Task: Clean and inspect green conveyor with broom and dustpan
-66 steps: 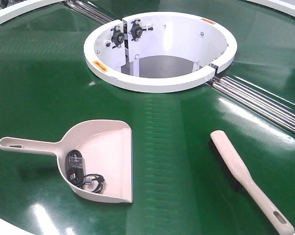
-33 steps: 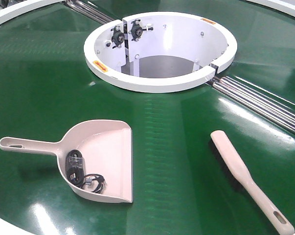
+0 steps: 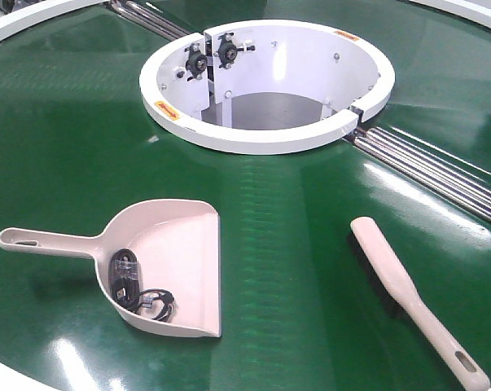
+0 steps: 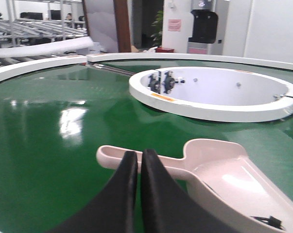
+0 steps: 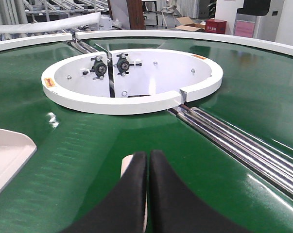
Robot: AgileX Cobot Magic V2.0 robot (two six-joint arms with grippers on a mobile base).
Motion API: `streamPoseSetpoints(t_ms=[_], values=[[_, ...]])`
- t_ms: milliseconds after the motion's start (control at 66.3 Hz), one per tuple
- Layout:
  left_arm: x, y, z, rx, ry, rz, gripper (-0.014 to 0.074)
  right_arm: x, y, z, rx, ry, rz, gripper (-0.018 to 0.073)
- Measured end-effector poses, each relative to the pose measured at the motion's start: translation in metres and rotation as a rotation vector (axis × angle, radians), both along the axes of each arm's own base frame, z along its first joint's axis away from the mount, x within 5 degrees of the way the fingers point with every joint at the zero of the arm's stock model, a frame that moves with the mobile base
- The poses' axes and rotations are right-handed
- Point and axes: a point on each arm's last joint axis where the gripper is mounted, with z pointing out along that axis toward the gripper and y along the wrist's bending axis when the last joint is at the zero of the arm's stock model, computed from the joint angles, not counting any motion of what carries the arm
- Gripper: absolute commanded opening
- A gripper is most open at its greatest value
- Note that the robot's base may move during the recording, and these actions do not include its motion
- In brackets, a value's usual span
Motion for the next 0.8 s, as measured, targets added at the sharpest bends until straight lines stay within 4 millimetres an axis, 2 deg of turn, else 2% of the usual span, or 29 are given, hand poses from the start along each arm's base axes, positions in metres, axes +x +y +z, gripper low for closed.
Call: streamPoseSetpoints(t_ms=[799], values=[[-0.0004, 0.0017, -0.0004, 0.0, 0.002, 0.029, -0.0008, 0.0, 0.0, 0.0, 0.0, 0.0, 0.0, -0.001]])
